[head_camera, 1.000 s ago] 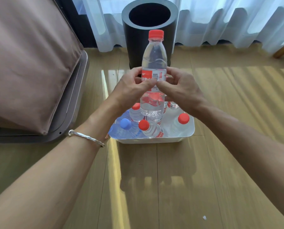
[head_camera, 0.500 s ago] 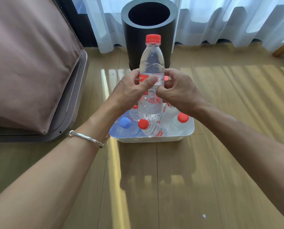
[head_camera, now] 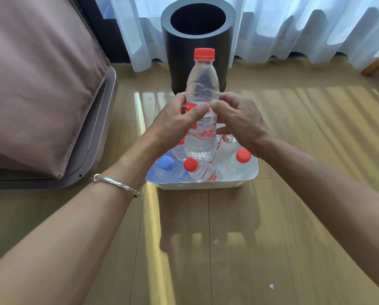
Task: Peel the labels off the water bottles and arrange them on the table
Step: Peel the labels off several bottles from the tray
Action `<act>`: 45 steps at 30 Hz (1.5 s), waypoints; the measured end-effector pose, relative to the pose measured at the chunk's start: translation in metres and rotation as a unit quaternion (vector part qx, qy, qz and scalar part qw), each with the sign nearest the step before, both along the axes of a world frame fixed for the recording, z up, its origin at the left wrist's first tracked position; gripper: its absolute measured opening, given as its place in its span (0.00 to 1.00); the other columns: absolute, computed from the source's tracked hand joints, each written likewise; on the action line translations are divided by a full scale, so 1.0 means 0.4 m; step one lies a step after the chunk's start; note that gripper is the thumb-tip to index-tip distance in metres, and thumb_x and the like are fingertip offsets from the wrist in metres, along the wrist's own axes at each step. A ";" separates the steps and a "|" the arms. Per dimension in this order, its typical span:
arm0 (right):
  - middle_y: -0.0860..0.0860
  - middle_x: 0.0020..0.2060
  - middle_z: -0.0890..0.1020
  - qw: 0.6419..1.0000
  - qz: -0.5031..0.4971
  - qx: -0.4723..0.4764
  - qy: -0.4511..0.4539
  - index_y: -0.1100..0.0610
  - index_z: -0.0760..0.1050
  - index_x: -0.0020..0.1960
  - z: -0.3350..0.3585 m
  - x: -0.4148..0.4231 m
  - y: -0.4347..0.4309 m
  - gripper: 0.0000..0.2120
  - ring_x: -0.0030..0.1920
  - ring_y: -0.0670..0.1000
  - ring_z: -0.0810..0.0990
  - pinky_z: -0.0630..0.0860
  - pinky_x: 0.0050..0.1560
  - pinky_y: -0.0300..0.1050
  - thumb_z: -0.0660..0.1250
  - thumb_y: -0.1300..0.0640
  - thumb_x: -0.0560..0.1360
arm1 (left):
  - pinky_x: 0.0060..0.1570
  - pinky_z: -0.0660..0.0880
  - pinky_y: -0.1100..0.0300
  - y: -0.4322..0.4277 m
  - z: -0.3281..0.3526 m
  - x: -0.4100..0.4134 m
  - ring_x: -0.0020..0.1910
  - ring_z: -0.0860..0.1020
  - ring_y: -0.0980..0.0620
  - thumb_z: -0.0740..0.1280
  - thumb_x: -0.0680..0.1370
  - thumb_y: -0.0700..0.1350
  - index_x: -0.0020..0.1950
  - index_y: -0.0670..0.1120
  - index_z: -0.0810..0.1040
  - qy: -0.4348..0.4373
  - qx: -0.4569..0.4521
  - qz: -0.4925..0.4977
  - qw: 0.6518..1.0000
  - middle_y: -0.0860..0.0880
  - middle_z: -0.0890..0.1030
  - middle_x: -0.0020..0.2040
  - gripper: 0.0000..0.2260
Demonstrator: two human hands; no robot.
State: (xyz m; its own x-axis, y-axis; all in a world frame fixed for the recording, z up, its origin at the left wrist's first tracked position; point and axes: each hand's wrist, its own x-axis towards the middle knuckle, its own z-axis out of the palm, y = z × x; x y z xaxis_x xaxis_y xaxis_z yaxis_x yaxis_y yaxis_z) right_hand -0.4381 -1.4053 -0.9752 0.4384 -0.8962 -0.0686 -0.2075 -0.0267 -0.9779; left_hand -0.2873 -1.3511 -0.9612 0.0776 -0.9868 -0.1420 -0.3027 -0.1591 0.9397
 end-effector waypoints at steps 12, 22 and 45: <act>0.53 0.47 0.78 0.973 0.051 0.161 -0.158 0.55 0.75 0.58 -0.002 0.019 0.028 0.13 0.47 0.49 0.79 0.78 0.52 0.50 0.55 0.62 0.79 | 0.52 0.81 0.53 -0.007 -0.009 -0.023 0.55 0.81 0.47 0.55 0.84 0.54 0.62 0.47 0.68 0.018 -0.038 0.038 0.998 0.41 0.79 0.58 0.13; 0.56 0.44 0.78 0.968 -0.048 0.165 -0.184 0.59 0.71 0.62 -0.010 0.047 0.033 0.23 0.43 0.52 0.78 0.77 0.44 0.50 0.62 0.62 0.67 | 0.52 0.79 0.50 -0.009 -0.006 -0.045 0.52 0.81 0.48 0.57 0.82 0.57 0.63 0.48 0.68 0.004 -0.069 0.039 0.997 0.47 0.79 0.53 0.16; 0.56 0.44 0.77 0.970 -0.064 0.127 -0.196 0.61 0.67 0.64 0.009 0.051 0.035 0.16 0.39 0.49 0.79 0.79 0.41 0.49 0.57 0.59 0.78 | 0.51 0.78 0.50 -0.023 0.005 -0.071 0.51 0.81 0.48 0.57 0.82 0.57 0.57 0.52 0.69 0.066 -0.069 0.078 0.992 0.47 0.80 0.51 0.10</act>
State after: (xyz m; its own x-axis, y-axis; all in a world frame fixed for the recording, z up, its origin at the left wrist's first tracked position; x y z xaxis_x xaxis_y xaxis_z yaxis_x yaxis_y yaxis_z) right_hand -0.4179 -1.3912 -0.9716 0.3625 -0.9208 -0.1443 0.1964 0.2268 -0.9539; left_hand -0.3157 -1.3602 -0.9592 0.2206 -0.9750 -0.0248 -0.1571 -0.0606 0.9857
